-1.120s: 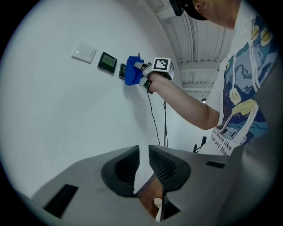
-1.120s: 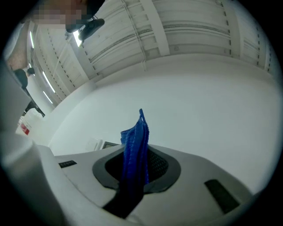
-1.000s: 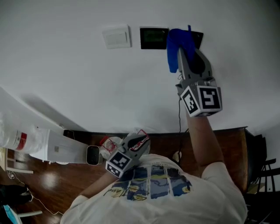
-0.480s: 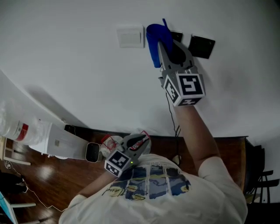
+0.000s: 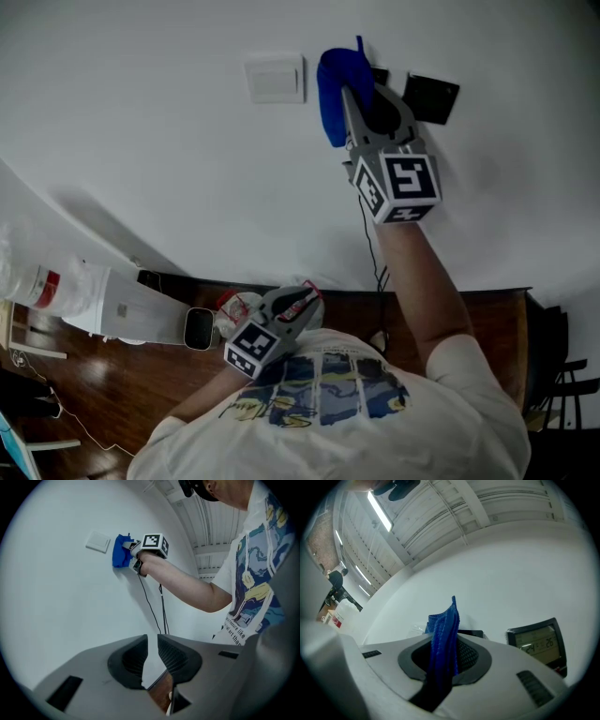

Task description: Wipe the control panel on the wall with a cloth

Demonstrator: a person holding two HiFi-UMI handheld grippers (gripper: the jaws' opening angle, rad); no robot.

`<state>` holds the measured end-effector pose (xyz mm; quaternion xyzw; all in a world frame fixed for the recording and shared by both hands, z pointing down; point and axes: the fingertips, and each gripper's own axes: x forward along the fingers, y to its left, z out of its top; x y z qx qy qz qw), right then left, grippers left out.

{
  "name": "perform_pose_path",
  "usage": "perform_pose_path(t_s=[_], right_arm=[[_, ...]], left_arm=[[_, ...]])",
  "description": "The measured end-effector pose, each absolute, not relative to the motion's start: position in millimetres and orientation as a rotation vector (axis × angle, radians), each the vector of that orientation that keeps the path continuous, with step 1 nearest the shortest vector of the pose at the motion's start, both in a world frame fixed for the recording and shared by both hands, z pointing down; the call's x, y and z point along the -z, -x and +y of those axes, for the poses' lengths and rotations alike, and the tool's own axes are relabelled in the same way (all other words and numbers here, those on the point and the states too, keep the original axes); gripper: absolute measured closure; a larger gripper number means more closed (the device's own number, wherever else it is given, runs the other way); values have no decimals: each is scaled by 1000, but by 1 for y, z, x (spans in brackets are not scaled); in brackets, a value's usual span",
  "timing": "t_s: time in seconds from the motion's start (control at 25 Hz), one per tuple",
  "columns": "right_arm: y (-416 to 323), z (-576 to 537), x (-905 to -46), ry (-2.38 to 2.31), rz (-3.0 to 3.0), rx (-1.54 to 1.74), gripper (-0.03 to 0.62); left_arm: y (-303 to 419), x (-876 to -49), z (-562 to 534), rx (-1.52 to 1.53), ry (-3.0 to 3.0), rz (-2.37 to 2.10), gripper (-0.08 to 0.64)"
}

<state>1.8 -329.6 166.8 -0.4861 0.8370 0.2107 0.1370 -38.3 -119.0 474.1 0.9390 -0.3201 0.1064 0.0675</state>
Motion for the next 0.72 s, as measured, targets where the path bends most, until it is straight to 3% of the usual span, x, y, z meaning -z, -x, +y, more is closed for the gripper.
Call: perform_pose_path(t_s=[0.72], right_arm=[[-57, -324, -164, 1515, 2339, -643, 497]], left_arm=[[27, -476, -126, -322, -2835, -920, 503]])
